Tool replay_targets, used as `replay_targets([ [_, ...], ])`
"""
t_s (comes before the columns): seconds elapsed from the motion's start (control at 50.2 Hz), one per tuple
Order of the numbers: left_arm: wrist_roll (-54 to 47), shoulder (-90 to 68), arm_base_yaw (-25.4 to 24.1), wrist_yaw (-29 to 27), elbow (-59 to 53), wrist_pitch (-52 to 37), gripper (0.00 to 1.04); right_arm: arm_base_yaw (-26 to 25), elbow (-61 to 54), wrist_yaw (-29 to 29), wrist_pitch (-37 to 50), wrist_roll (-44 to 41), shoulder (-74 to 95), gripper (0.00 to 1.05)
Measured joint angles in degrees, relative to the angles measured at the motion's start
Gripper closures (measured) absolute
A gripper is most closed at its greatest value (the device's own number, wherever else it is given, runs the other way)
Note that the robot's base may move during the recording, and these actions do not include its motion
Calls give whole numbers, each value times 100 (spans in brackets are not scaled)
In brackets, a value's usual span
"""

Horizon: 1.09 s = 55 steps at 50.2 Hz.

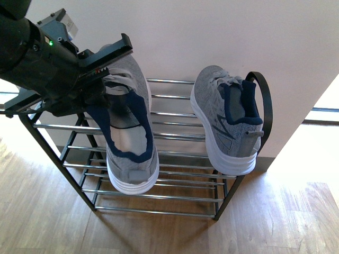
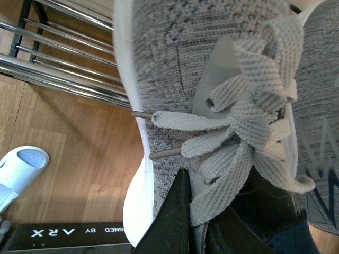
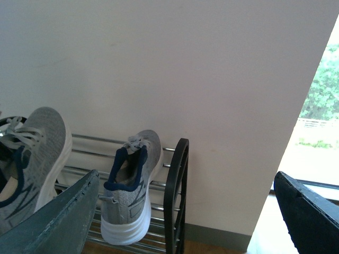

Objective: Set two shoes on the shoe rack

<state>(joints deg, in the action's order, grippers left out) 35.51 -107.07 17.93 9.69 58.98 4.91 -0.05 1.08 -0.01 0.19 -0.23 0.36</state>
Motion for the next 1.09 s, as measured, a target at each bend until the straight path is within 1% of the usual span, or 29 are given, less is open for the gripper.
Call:
replay_targets([
  [0.219,-234,-673,-44,122,697,407,103,0,0,0,0,2,0,9],
  [0.438,-651,-1137,63,686,1552,848,103,0,0,0,0,2,0,9],
  [0.597,-831,-1320,203,894,2013,986,103,0,0,0,0,2,-2,9],
  [1.095,-1239,-2308,256,1032,3058,1244,103,0,0,0,0,2,-2,9],
])
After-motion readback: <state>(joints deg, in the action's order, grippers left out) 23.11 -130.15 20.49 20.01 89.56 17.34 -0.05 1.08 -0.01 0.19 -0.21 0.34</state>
